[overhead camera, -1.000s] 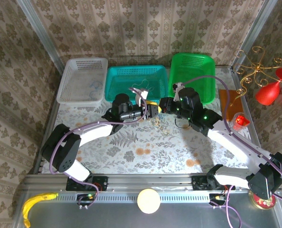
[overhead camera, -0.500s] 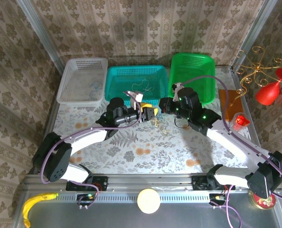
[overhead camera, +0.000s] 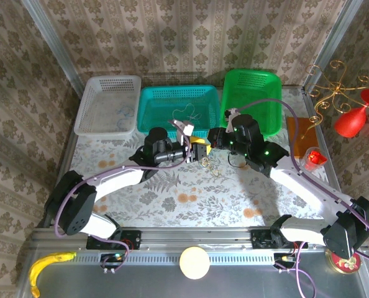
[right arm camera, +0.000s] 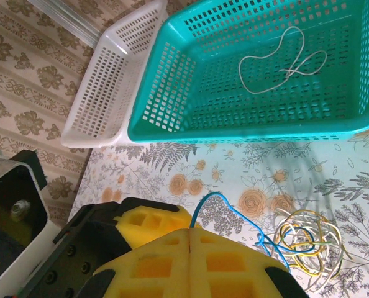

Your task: Untangle the cables

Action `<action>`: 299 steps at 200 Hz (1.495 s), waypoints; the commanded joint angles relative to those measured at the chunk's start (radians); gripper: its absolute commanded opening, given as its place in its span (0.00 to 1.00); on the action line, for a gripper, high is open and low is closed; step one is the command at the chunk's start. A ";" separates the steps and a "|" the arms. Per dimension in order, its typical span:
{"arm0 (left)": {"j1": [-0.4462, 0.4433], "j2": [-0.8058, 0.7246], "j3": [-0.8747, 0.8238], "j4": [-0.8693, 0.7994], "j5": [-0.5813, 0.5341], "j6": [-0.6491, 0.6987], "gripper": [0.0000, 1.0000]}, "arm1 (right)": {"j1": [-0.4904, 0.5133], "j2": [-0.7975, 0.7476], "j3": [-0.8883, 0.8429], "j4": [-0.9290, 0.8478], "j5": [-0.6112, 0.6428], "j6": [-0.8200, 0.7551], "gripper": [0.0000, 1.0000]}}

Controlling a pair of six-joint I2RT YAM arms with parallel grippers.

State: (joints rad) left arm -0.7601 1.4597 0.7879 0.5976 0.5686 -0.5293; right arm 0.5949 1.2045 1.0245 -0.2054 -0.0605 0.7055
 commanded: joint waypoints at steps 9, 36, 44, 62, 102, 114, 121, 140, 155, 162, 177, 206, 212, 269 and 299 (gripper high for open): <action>-0.010 0.042 0.054 0.025 0.023 0.018 0.57 | 0.008 -0.004 0.033 0.017 -0.004 -0.008 0.00; -0.010 0.079 0.078 0.044 0.026 0.011 0.55 | 0.008 -0.013 0.026 0.018 -0.002 -0.006 0.00; -0.011 0.091 0.084 0.054 0.027 0.007 0.53 | 0.008 -0.014 0.025 0.018 -0.003 -0.005 0.00; -0.011 0.113 0.095 0.078 0.023 -0.007 0.50 | 0.008 -0.019 0.019 0.018 -0.005 -0.001 0.00; -0.012 0.151 0.117 0.113 0.023 -0.027 0.31 | 0.008 -0.027 0.010 0.022 -0.004 0.005 0.00; -0.012 0.152 0.121 0.113 0.027 -0.033 0.16 | 0.008 -0.026 0.010 0.021 -0.004 0.006 0.00; -0.011 0.148 0.120 0.111 0.027 -0.039 0.04 | 0.005 -0.027 0.009 0.022 -0.006 0.006 0.00; -0.004 0.125 0.112 0.098 0.019 -0.071 0.00 | -0.028 -0.051 -0.006 0.027 -0.010 0.007 0.15; 0.009 0.098 0.105 0.099 0.011 -0.126 0.00 | -0.072 -0.090 -0.043 0.042 -0.014 0.013 0.38; 0.018 0.083 0.103 0.095 0.009 -0.157 0.00 | -0.094 -0.109 -0.064 0.047 -0.020 0.012 0.45; 0.031 0.051 0.106 0.077 0.006 -0.206 0.00 | -0.127 -0.151 -0.121 0.065 -0.030 -0.001 0.54; 0.039 0.004 0.133 0.008 0.004 -0.262 0.00 | -0.131 -0.209 -0.277 0.203 -0.087 -0.074 0.66; 0.038 -0.001 0.138 -0.002 0.002 -0.272 0.00 | -0.126 -0.216 -0.313 0.249 -0.106 -0.086 0.67; 0.031 -0.021 0.155 0.002 -0.037 -0.386 0.00 | -0.012 -0.132 -0.419 0.485 -0.070 -0.174 0.72; 0.020 -0.022 0.161 0.005 -0.050 -0.416 0.00 | 0.008 -0.035 -0.395 0.575 0.009 -0.168 0.73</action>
State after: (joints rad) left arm -0.7273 1.4609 0.9154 0.6048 0.5400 -0.8913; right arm 0.5907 1.1057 0.6033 0.2268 -0.1333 0.5663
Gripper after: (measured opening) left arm 0.059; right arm 0.725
